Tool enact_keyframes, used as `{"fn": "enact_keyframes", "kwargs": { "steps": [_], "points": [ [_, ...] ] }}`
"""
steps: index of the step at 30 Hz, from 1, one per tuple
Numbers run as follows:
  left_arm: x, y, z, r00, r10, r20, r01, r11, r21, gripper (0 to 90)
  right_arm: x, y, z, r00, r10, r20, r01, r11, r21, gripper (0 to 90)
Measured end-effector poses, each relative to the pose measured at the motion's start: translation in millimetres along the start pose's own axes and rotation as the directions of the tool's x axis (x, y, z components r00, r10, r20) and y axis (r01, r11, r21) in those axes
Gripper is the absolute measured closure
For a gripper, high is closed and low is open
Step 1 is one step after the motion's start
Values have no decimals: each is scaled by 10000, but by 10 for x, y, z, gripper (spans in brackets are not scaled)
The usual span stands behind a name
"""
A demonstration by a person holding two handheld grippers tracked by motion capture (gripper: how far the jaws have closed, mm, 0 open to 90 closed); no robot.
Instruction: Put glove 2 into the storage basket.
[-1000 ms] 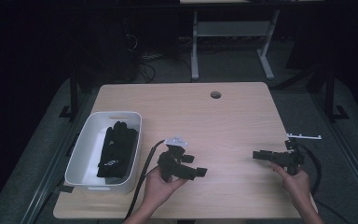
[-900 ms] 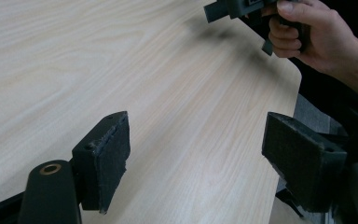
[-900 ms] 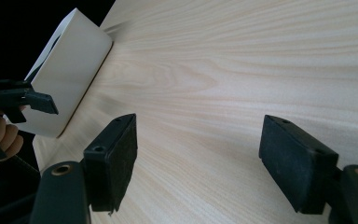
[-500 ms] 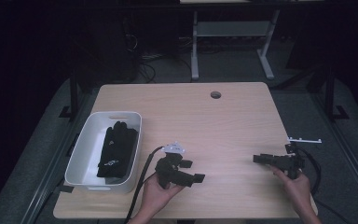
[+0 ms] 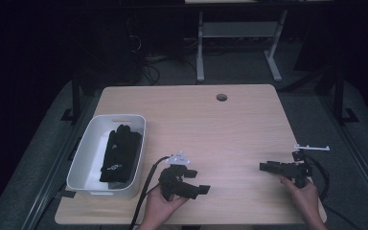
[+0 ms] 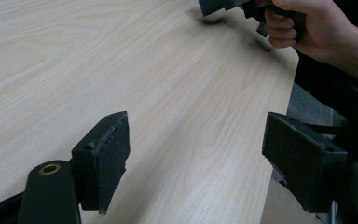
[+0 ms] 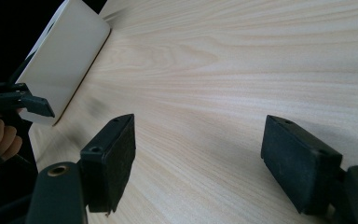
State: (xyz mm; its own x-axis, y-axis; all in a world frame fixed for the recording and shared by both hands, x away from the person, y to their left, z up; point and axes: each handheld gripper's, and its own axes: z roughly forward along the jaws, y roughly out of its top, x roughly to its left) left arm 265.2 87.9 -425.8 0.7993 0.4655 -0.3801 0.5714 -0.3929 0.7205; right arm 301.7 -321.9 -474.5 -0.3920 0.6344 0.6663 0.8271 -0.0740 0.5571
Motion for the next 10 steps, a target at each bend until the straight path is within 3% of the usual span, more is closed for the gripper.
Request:
{"fn": "enact_keyframes", "kwargs": {
  "steps": [10],
  "points": [
    [-20, -71, -7, 10000, 44, -32, -44, 10000, -44, 227, 17, -26, 11, 9999, -129, -6, 129, 9999, -16, 252]
  ]
}}
